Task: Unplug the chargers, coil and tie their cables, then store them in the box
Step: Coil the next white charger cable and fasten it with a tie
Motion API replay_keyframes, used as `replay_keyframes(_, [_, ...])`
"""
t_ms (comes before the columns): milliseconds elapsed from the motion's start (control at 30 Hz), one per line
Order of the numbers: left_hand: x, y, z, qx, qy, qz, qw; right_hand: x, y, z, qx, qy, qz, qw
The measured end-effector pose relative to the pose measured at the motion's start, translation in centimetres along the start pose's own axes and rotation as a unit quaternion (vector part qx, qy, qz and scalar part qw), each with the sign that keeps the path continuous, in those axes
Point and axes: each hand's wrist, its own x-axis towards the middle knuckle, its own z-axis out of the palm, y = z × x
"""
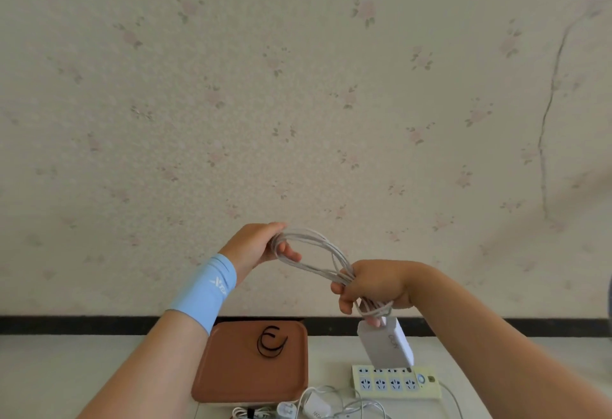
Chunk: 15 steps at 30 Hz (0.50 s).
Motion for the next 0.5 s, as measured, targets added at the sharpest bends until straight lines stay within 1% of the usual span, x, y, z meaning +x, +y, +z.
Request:
replay_keyframes(67, [-0.2, 0.0, -0.1, 0.074, -0.016, -0.043, 0.996, 0.4, 0.4, 0.2, -0.072, 0.051, 0.019, 0.996])
replay_keyframes(133, [-0.2, -0.2, 0.0, 0.188, 0.002, -0.067, 0.980, 0.8, 0.6, 0.5, -0.124, 0.068, 0.034, 0.989])
replay_keyframes(200, [0.1, -0.5, 0.8, 0.251, 0.047, -0.041, 0.966, 1.0, 0.5, 0.8, -0.134, 0.053, 0.043, 0.989])
replay_keyframes(233, [-0.1, -0.5, 1.2, 0.260, 0.074, -0.005, 0.963, 1.0, 0.4, 1.0, -0.133, 0.045, 0.048, 0.989])
replay_keyframes(267, [-0.4, -0.3, 1.7, 0.266, 0.073, 0.041, 0.960, 1.0, 0.2, 1.2, -0.133, 0.045, 0.051, 0.989])
replay_keyframes(300, [-0.8, -0.1, 2.2, 0.275, 0.027, 0.070, 0.958, 1.2, 0.0, 1.4, -0.136, 0.051, 0.052, 0.988])
replay_keyframes(333, [-1.0, -0.1, 2.8, 0.291, -0.044, 0.074, 0.953, 1.2, -0.3, 1.6, -0.145, 0.055, 0.047, 0.987])
replay_keyframes(367, [-1.2, -0.2, 3.4, 0.322, -0.118, 0.050, 0.938, 1.4, -0.6, 1.7, -0.164, 0.059, 0.039, 0.984])
replay_keyframes(400, [-1.2, -0.7, 3.9, 0.370, -0.171, 0.015, 0.913, 1.4, -0.9, 1.8, -0.185, 0.065, 0.029, 0.980])
replay_keyframes(433, [-1.2, -1.2, 4.0, 0.425, -0.193, -0.011, 0.884, 1.5, -1.2, 1.9, -0.192, 0.074, 0.019, 0.978])
replay_keyframes(467, [-0.9, -1.7, 3.8, 0.466, -0.191, -0.029, 0.864, 1.5, -1.3, 1.8, -0.178, 0.081, 0.008, 0.981])
replay_keyframes(500, [-0.7, -1.9, 3.5, 0.469, -0.188, -0.041, 0.862, 1.4, -1.4, 1.6, -0.151, 0.087, -0.004, 0.985])
